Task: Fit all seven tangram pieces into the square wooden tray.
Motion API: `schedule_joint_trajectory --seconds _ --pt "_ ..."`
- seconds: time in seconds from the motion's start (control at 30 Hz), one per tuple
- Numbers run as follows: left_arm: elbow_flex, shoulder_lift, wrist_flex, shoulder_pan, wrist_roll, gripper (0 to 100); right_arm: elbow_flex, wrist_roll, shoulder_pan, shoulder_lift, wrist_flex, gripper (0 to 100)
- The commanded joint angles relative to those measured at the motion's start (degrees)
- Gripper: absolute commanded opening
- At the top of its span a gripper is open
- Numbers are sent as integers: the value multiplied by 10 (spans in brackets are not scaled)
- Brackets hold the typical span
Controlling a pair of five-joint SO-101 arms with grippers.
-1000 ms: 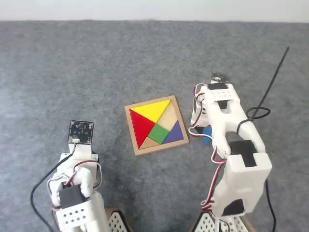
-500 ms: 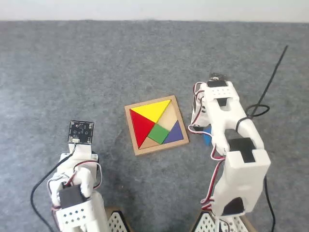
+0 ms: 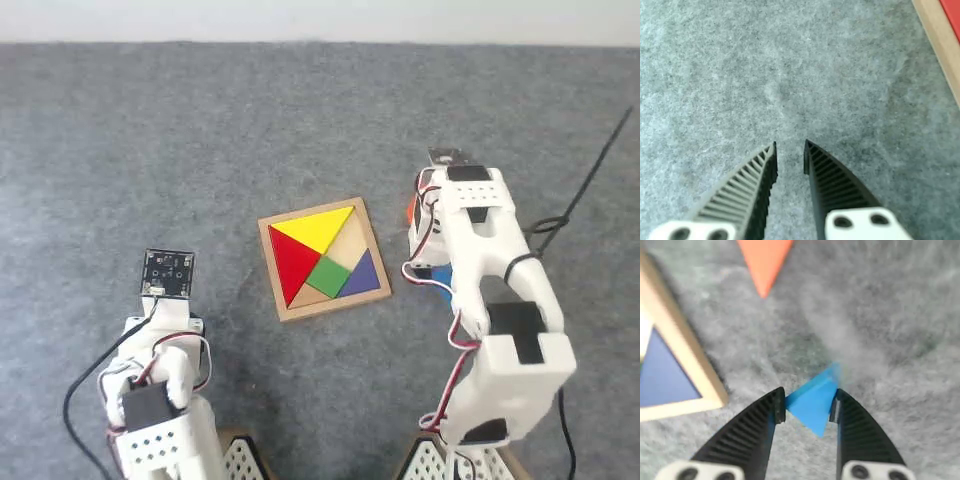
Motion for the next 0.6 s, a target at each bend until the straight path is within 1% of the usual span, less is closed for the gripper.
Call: schedule_joint_trajectory --seconds 0.0,0.13,0.3,0.43,0.57 --pt "-4 -7 4 -4 -6 87 -7 44 -32 -54 9 123" --pt "-4 -7 4 -4 -6 87 -39 63 -70 -51 8 123" --pt "-4 -7 4 -4 -6 87 -91 102 -142 -15 -39 123" --pt "-4 -7 4 -4 -6 87 -161 123 -189 42 -58 123" --pt "-4 -7 4 -4 -6 87 -250 142 -215 123 -39 123"
